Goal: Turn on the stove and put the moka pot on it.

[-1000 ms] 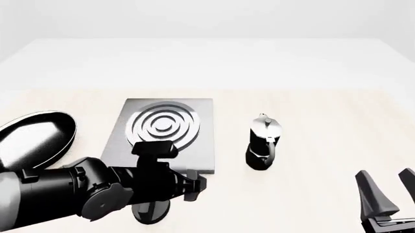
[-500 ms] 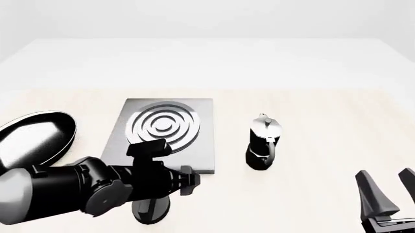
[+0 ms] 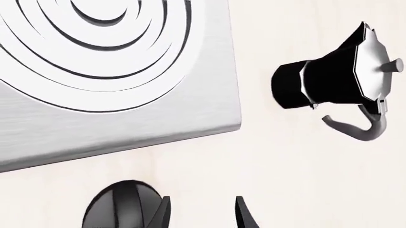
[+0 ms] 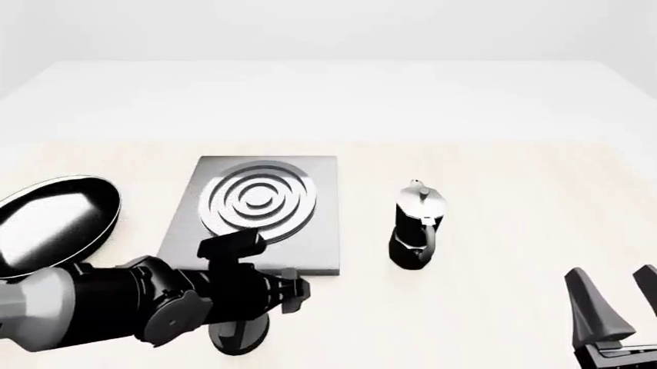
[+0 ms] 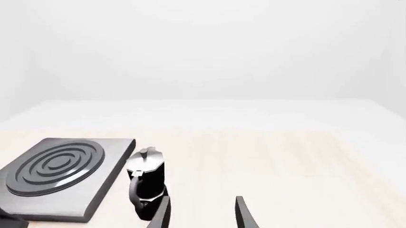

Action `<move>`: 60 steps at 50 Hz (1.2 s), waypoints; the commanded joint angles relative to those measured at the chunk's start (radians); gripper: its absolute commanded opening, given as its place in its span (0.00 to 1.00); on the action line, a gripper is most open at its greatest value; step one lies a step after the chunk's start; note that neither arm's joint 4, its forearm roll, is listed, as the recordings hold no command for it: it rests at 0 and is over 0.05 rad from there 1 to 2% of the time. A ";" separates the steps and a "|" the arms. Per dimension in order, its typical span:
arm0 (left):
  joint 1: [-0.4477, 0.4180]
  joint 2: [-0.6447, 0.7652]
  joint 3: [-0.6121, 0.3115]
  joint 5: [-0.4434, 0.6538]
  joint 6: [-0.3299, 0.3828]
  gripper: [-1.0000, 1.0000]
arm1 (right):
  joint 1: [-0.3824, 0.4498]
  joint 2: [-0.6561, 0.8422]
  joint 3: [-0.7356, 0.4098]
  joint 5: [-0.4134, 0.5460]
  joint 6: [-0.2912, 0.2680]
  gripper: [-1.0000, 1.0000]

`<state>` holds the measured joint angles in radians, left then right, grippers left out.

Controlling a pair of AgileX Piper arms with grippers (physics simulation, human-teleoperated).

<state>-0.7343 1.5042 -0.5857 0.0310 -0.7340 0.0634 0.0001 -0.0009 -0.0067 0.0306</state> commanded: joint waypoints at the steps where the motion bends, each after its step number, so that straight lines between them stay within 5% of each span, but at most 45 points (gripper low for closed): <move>1: 0.016 0.012 0.020 -0.015 -0.010 1.00 | 0.001 0.000 0.000 -0.006 -0.001 1.00; 60: 0.100 -0.045 0.079 -0.010 -0.075 1.00 | 0.020 0.000 0.001 -0.001 0.002 1.00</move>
<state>-0.6693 1.4644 -0.5421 -0.0115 -0.8083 0.0802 0.0001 -0.0004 -0.0072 0.0325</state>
